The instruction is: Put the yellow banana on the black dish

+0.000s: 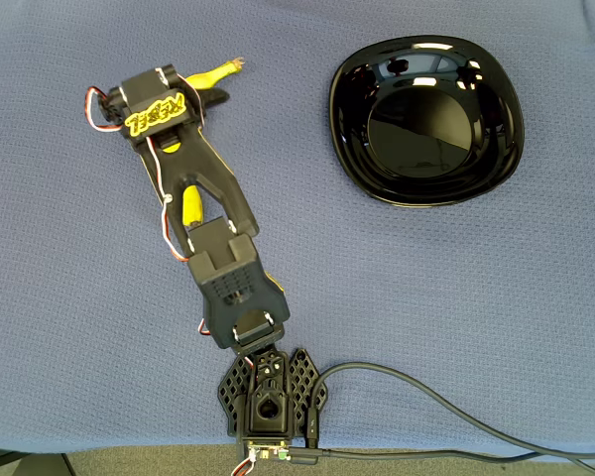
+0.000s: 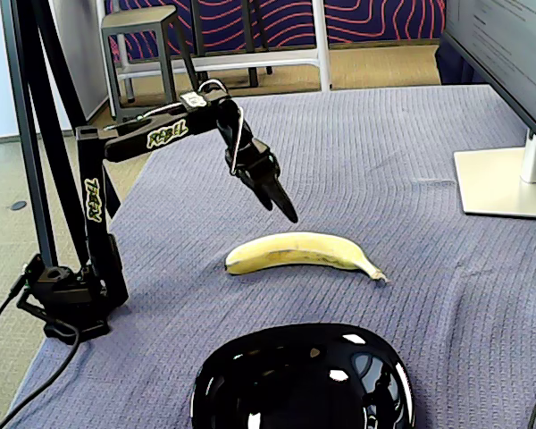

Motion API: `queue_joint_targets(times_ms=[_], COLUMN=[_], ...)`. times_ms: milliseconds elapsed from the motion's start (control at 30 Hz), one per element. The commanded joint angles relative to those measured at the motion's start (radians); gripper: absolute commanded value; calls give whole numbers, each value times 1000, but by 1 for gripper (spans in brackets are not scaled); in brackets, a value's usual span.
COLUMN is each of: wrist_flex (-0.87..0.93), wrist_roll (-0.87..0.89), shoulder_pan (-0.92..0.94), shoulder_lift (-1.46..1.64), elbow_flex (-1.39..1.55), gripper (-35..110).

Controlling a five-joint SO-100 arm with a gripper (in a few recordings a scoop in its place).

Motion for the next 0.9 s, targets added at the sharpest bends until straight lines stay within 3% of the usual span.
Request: queue_joint_targets(times_ms=[0,100,533,867], wrist_flex=[0,-26,-331,-445], wrist_roll=[97,146,316,291], shoulder_pan=[-38,-32,26,-52], shoulder_lift=[-18,-35,-98,-112], elbow_flex=[-107,-75,86,135], gripper=[48,51,34,42])
